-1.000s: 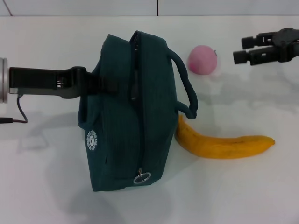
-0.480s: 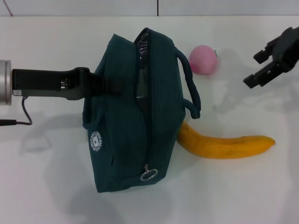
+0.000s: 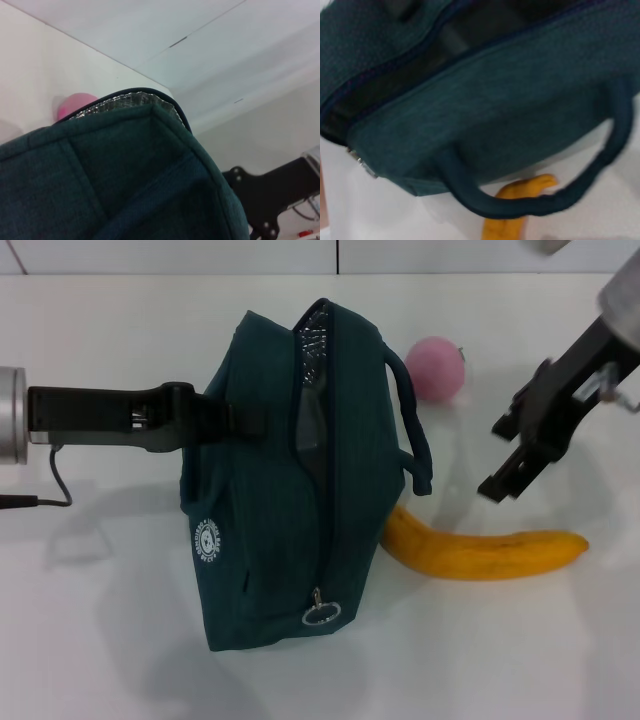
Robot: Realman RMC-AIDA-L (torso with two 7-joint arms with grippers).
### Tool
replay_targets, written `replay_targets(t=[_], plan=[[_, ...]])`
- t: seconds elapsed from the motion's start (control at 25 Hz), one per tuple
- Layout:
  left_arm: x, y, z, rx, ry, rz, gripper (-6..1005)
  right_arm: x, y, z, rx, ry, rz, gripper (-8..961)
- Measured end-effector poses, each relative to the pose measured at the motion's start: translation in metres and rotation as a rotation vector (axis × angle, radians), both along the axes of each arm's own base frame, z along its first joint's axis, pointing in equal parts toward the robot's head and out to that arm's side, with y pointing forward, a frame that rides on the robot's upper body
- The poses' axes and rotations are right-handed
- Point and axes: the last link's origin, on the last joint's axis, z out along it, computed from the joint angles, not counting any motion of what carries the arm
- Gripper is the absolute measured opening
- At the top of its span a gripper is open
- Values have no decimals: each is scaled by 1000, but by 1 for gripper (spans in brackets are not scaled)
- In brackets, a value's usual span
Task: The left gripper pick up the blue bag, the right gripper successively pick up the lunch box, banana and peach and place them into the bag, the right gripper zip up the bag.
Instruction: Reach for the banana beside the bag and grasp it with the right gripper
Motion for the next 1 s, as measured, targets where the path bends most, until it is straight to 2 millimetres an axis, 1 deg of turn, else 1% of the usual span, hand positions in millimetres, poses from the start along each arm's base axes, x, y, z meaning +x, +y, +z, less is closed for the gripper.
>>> replay_targets(t=[0.2,0.56,1.0], plan=[[2,2,0,0,-1,-6,40,-1,-2,-17,-11,-44,18,866],[4,3,0,1,-1,-9,40,10,-7,-46,-55,-125,43,863],[5,4,-1,1,-2,-8,39,10,-13,-68,-108,-97,36,860]])
